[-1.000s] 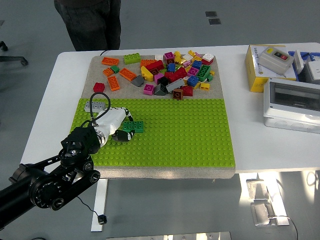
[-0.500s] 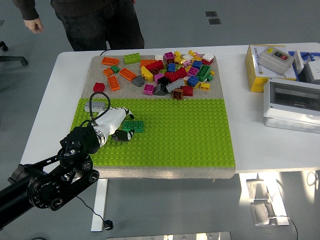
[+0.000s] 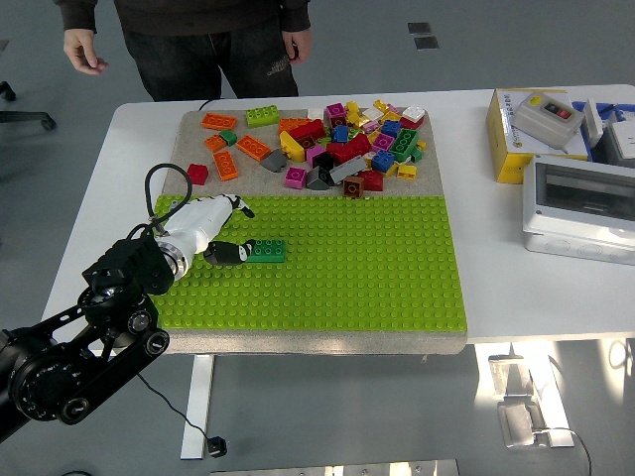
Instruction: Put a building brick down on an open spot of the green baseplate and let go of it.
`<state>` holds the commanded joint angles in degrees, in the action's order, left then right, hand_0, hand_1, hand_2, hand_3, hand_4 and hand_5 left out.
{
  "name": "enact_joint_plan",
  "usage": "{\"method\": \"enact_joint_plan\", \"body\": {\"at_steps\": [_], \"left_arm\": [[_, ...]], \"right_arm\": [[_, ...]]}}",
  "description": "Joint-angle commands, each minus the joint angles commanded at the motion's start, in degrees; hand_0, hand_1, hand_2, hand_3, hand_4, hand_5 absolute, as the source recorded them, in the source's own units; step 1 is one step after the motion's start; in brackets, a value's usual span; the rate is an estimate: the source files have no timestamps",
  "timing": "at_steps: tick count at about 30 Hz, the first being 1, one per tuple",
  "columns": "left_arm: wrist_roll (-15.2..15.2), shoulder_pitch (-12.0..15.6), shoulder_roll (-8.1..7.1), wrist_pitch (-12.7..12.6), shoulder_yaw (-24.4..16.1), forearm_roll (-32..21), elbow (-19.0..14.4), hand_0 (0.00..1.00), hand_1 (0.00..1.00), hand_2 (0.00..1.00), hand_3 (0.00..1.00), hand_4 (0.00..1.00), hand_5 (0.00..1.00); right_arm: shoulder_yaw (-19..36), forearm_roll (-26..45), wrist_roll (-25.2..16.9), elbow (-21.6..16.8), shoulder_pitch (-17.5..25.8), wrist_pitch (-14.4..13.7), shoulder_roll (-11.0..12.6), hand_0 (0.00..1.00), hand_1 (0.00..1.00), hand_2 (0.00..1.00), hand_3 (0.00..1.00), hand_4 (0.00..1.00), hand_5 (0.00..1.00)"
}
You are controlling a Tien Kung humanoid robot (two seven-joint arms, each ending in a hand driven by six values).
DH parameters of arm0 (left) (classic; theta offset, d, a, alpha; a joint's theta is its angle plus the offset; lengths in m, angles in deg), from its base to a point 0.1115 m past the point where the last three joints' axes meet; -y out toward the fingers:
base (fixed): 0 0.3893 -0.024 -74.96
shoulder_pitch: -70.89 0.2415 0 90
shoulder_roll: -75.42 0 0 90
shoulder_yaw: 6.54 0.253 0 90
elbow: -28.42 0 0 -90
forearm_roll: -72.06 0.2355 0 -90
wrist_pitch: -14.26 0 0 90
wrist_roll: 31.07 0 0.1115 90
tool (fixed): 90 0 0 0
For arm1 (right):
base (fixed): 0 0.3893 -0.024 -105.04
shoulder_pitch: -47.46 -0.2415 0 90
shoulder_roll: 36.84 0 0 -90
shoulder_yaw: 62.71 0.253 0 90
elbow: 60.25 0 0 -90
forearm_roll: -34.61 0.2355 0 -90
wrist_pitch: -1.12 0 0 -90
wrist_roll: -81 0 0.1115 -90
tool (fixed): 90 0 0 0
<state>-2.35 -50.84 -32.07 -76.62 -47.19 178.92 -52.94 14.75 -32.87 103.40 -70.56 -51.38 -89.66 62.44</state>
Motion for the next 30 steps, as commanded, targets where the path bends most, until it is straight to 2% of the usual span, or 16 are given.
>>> {"method": "enact_joint_plan", "body": {"at_steps": [1, 10, 18, 20, 30], "left_arm": [[0.0, 0.1, -0.06, 0.0, 0.0, -0.1, -0.3, 0.990, 0.954, 0.951, 0.645, 0.676, 0.345], [-0.3, 0.4, 0.13, -0.6, 1.3, -1.5, 0.0, 0.990, 0.954, 0.950, 0.640, 0.682, 0.381], [-2.0, -0.3, 1.32, -2.1, 3.0, -2.5, 5.0, 0.990, 0.954, 0.948, 0.635, 0.678, 0.381], [-2.4, -0.4, 1.59, -2.5, 3.3, -2.7, 6.1, 0.988, 0.953, 0.944, 0.633, 0.671, 0.350], [-3.4, -0.8, 2.43, -3.3, 4.9, -3.7, 9.2, 0.984, 0.953, 0.943, 0.634, 0.679, 0.360]], "right_arm": [[0.1, -0.1, 0.0, 0.0, 0.0, 0.0, 0.0, 0.685, 0.632, 0.606, 0.675, 0.513, 0.998], [1.0, -1.0, 0.2, 0.0, -0.1, 0.1, -0.1, 0.685, 0.631, 0.606, 0.674, 0.514, 0.998], [0.8, -0.7, 0.0, 0.0, -0.2, 0.1, -0.2, 0.686, 0.632, 0.606, 0.673, 0.514, 0.998], [0.8, -0.6, 0.0, 0.0, -0.3, 0.1, -0.2, 0.686, 0.631, 0.605, 0.674, 0.515, 0.998], [1.2, -0.8, 0.0, 0.0, -0.4, 0.1, -0.3, 0.685, 0.630, 0.605, 0.674, 0.514, 0.998]]}}
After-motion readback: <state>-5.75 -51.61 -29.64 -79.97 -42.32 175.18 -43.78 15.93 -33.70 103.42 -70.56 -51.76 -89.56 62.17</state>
